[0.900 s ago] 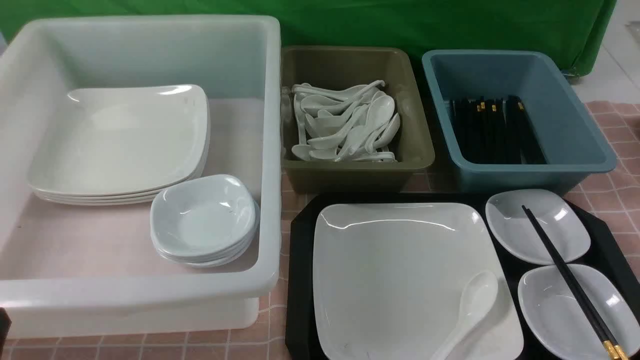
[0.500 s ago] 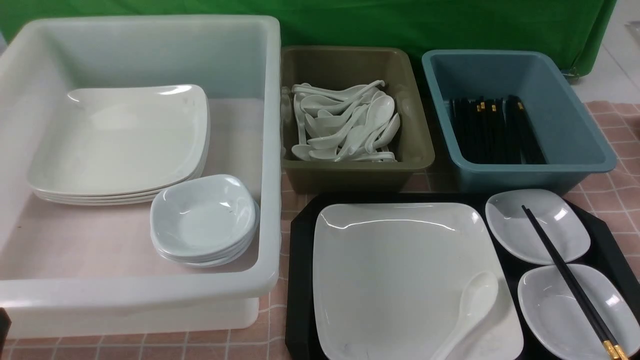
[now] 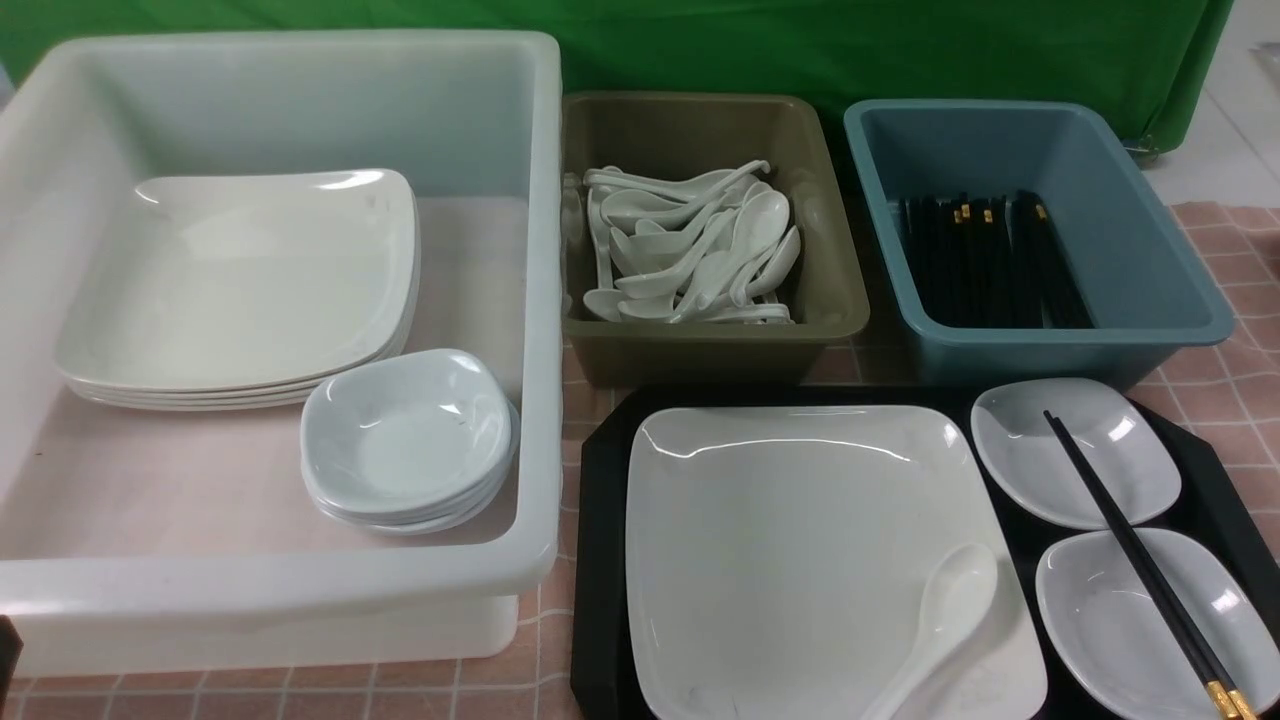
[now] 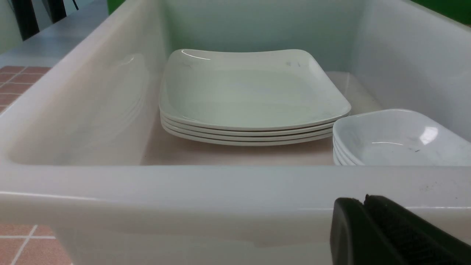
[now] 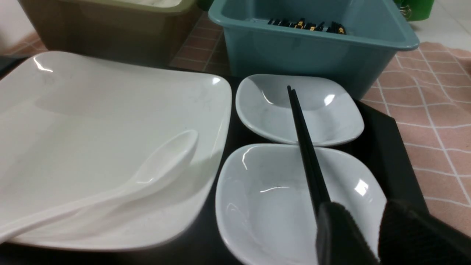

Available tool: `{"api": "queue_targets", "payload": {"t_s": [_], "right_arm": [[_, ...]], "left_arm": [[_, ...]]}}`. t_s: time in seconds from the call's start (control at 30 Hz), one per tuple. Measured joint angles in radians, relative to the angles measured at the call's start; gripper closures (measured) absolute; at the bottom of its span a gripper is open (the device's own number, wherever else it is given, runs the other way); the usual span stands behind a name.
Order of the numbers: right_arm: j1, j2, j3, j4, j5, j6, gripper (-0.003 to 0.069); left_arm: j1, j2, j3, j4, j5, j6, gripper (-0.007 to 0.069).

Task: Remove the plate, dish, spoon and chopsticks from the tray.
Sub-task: Use the right arm to grab a pair of chopsticks from the plate

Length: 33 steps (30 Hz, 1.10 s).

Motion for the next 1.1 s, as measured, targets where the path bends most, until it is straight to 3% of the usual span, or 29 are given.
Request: {"api": "queue_targets", "payload": {"t_s": [1.0, 1.1], "right_arm": [[0.0, 0.0, 0.0, 0.0, 0.0, -0.002, 0.0419], [0.0, 0.0, 0.0, 0.054, -0.007, 0.094, 0.0419]], "left_arm": [[0.0, 0.0, 0.0, 0.0, 0.0, 0.002, 0.0603], [0.0, 0.0, 0.0, 0.0, 0.0, 0.002, 0.0603]]}}
